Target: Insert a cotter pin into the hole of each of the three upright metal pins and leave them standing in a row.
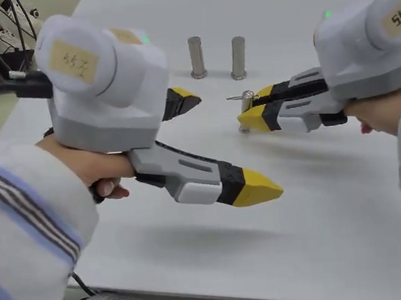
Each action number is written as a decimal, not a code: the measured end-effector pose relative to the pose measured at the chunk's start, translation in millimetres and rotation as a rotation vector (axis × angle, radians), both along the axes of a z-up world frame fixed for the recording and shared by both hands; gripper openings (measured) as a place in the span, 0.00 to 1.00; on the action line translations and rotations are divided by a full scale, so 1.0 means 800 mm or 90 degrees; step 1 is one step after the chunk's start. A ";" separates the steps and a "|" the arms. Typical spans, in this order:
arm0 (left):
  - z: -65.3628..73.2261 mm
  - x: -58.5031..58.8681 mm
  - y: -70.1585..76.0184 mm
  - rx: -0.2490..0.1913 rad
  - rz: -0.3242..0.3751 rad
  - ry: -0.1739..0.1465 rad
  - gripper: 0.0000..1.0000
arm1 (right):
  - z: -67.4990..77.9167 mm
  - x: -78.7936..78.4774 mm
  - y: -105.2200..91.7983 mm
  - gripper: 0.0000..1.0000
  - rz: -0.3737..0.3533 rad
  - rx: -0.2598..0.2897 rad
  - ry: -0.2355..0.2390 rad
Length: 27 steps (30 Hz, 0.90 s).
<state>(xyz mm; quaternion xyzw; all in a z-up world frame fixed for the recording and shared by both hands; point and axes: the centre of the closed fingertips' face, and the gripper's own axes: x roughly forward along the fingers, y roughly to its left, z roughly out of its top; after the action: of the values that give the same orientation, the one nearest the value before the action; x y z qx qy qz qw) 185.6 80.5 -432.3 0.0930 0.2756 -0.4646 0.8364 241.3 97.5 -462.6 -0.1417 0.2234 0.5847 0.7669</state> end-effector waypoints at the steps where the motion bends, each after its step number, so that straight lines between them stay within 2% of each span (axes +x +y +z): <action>1: 0.000 0.000 0.001 -0.001 0.002 0.001 0.98 | 0.000 0.000 0.001 0.04 0.001 -0.001 0.000; 6: 0.004 0.002 0.002 -0.007 0.006 -0.003 0.97 | -0.009 -0.003 0.002 0.04 0.009 -0.015 0.000; 13: 0.002 -0.001 0.001 -0.003 -0.001 0.004 0.97 | -0.005 -0.004 0.002 0.04 0.009 -0.003 0.003; 15: 0.002 -0.001 0.002 -0.002 0.000 0.003 0.97 | -0.004 -0.003 0.001 0.04 0.009 -0.004 -0.005; 27: 0.000 -0.002 0.002 0.006 0.001 0.009 0.97 | -0.005 -0.001 0.001 0.05 0.008 -0.003 -0.006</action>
<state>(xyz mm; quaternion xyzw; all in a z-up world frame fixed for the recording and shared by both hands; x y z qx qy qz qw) 184.1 82.4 -432.4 0.0935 0.2835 -0.4634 0.8343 240.8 98.2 -466.9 -0.1474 0.2200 0.5884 0.7640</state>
